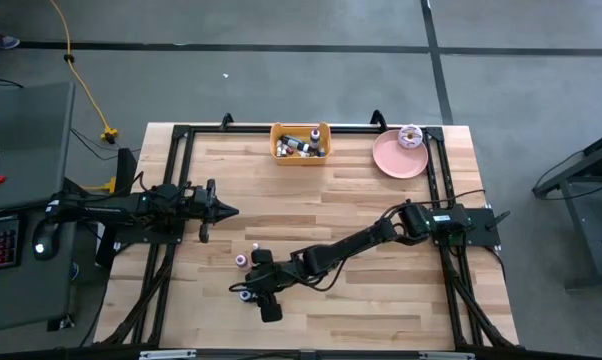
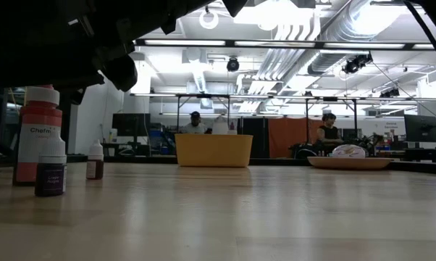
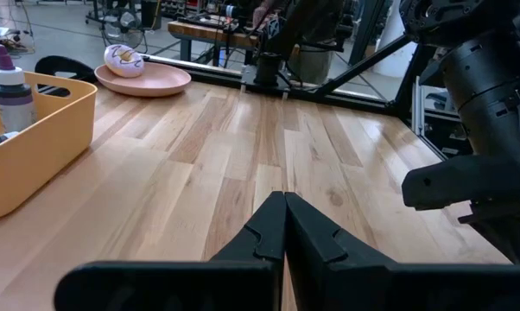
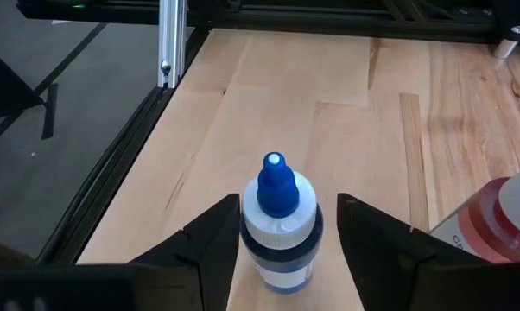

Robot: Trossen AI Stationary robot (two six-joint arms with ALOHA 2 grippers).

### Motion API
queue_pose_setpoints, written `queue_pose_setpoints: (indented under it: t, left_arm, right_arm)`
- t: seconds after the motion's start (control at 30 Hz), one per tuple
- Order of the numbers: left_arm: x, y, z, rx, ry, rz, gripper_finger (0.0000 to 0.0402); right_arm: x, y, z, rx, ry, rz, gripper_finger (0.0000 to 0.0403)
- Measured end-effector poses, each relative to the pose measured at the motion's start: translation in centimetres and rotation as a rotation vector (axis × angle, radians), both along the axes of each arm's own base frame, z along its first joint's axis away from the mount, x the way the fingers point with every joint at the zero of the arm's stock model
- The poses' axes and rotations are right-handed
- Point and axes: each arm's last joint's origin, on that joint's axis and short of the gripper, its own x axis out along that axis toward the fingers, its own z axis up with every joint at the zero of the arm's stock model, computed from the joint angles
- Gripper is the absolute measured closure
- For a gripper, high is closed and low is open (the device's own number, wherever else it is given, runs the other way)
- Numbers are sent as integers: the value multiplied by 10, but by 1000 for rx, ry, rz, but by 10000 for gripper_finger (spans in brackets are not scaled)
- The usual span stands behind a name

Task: Pick & Place food coloring
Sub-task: Put the big blue food coloring bottle into the yellow bin

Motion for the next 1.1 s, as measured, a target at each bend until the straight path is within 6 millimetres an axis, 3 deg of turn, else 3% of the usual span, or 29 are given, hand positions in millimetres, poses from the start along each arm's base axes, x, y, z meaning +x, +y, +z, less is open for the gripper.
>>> queue_pose_setpoints:
  t: [0.47, 1.1]
  left_arm:
    - [0, 0, 0, 0, 0, 0, 401]
    - [0, 0, 0, 0, 0, 1, 401]
  right_arm:
    - [-1, 3, 0, -17, -6, 13, 290]
    - [-2, 5, 0, -40, -14, 24, 297]
